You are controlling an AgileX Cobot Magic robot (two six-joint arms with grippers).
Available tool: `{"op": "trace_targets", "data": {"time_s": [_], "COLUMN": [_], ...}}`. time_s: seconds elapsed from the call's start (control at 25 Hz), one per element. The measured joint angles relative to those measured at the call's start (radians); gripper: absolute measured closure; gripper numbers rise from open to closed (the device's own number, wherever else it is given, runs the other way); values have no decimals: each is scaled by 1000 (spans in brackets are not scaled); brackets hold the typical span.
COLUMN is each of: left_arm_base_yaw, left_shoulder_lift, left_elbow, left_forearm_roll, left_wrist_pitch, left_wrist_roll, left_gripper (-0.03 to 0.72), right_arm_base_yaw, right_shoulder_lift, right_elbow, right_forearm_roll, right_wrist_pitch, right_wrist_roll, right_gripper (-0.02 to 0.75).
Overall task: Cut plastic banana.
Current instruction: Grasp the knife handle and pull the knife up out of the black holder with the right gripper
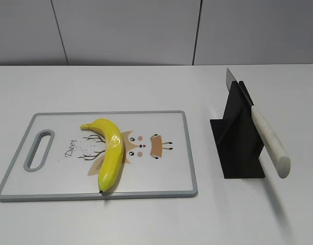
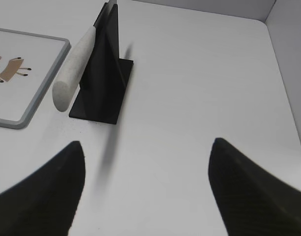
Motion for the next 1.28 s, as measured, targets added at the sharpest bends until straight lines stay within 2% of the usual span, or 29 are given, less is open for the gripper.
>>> {"op": "trace_targets", "data": {"time_s": [1.28], "left_arm_base_yaw": [0], "left_shoulder_lift": [0], "left_elbow": [0], "left_forearm_roll": [0], "left_wrist_pitch": [0], "left_wrist_roll": [-2], "left_gripper": [121], "right_arm_base_yaw": [0], "right_shoulder_lift": [0], "right_elbow": [0], "right_forearm_roll": [-14], "right_wrist_pitch": [0], "right_wrist_roll": [-14], "right_gripper": [145]}}
